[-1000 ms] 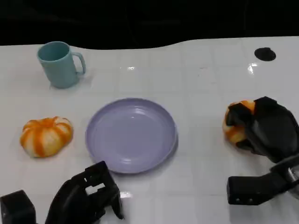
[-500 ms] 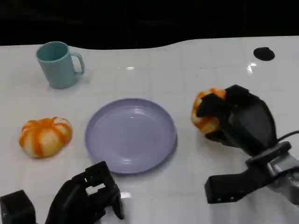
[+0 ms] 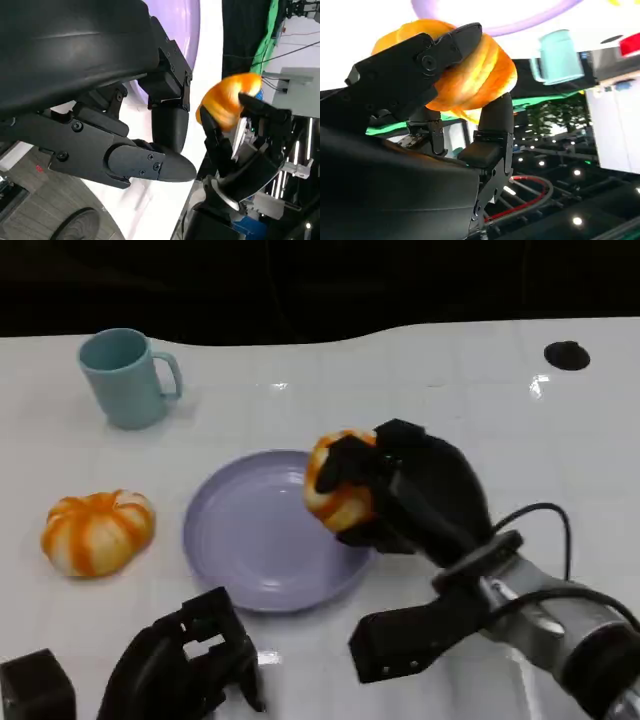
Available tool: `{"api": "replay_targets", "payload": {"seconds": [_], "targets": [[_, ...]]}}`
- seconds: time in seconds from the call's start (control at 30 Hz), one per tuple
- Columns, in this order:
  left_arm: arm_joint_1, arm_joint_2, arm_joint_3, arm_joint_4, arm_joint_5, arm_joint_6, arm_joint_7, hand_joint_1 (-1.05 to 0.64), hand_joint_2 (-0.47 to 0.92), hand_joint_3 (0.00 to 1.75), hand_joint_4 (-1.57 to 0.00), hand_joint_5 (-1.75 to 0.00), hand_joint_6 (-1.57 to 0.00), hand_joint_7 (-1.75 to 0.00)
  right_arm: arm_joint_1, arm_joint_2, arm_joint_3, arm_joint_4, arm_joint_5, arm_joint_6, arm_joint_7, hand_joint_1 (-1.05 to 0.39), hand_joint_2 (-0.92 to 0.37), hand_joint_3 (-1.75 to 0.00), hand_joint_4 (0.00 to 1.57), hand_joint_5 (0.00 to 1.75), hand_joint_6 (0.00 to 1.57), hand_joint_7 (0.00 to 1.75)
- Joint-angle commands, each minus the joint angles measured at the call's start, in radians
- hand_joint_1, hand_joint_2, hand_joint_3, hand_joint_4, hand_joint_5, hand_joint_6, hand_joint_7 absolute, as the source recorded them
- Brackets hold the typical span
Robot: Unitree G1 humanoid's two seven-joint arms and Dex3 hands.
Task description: Grasp the bread from the table and place it into the plate.
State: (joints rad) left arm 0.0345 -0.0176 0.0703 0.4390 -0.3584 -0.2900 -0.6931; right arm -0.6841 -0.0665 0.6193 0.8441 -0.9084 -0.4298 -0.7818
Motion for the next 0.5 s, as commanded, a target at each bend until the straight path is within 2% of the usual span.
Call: {"api": "replay_targets", "payload": {"seconds": [0.03,0.23,0.33,0.37,0.4,0.47,0.5], "targets": [[0.008,0.01,0.0,0.001,-0.003,-0.008,-0.013,-0.62,0.92,0.24,-0.8,-1.75,-0.72,-1.51,-0.041,0.044,0.013,0.045,0.005,0.011,0.002,-0.1,-0.28,-1.07,1.04,1.75,0.8,1.75],[0.011,0.012,-0.003,-0.007,0.0,-0.005,-0.008,-0.61,0.92,0.25,-0.81,-1.75,-0.72,-1.51,-0.059,0.089,0.039,0.114,-0.001,-0.001,-0.017,-0.1,-0.26,-1.25,1.02,1.75,0.79,1.75],[0.013,0.013,-0.004,-0.01,0.004,-0.005,-0.003,-0.61,0.92,0.25,-0.8,-1.75,-0.72,-1.51,-0.063,0.099,0.045,0.135,-0.001,-0.01,-0.035,-0.09,-0.23,-1.26,1.0,1.75,0.77,1.75],[0.014,0.013,-0.005,-0.012,0.006,-0.007,0.0,-0.61,0.92,0.25,-0.8,-1.75,-0.72,-1.51,-0.062,0.101,0.045,0.137,0.002,-0.008,-0.029,-0.1,-0.25,-1.23,0.96,1.75,0.77,1.65],[0.015,0.013,-0.005,-0.013,0.008,-0.008,0.002,-0.62,0.92,0.25,-0.8,-1.75,-0.72,-1.51,-0.062,0.102,0.045,0.138,0.005,-0.007,-0.024,-0.12,-0.3,-1.16,0.94,1.65,0.82,1.41],[0.015,0.014,-0.005,-0.014,0.008,-0.008,0.0,-0.62,0.92,0.25,-0.8,-1.75,-0.72,-1.51,-0.062,0.104,0.046,0.137,0.008,0.009,0.0,-0.16,-0.35,-1.05,0.93,1.52,0.84,1.16],[0.015,0.014,-0.005,-0.014,0.006,-0.008,-0.001,-0.62,0.92,0.25,-0.8,-1.75,-0.72,-1.51,-0.061,0.104,0.046,0.135,0.009,0.022,0.016,-0.18,-0.4,-0.95,0.87,1.42,0.81,0.94]]}}
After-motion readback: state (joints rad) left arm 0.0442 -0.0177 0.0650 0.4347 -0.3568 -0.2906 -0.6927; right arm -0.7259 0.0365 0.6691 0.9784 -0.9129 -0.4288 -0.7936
